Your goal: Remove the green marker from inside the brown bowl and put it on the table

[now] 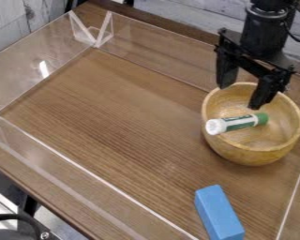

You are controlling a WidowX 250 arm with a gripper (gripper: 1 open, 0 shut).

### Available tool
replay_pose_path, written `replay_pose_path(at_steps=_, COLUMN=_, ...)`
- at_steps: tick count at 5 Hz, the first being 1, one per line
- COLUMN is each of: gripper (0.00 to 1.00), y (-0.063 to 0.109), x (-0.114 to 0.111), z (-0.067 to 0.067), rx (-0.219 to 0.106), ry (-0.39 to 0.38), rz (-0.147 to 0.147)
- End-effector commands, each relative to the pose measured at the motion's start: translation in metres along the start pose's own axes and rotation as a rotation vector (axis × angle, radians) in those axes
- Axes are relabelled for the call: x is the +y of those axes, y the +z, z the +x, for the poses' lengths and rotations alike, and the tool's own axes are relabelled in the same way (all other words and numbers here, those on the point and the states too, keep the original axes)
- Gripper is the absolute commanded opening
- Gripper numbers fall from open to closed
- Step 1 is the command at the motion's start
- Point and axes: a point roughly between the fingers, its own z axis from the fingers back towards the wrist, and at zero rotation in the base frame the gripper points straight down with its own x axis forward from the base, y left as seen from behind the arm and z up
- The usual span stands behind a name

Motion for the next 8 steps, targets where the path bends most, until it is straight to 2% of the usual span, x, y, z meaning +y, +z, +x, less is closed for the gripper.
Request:
replay_pose_path(at_steps=1, gripper=1.00, y=0.012, x=-0.003, z=0.010, rx=-0.068, ry=-0.022, rz=0.007)
replay_pose_path(at_steps=4, gripper=1.00, y=0.013, x=-0.010, z=0.004, rx=-0.113, ry=-0.035, rz=0.011)
replay_pose_path(at_steps=7, gripper=1.00, y=0.021, x=-0.008, z=0.003, rx=-0.199, ry=-0.040, rz=0.028)
replay_pose_path(at_steps=8, gripper=1.00, y=0.021, x=-0.007, z=0.003, rx=-0.216, ry=-0.039, rz=0.028)
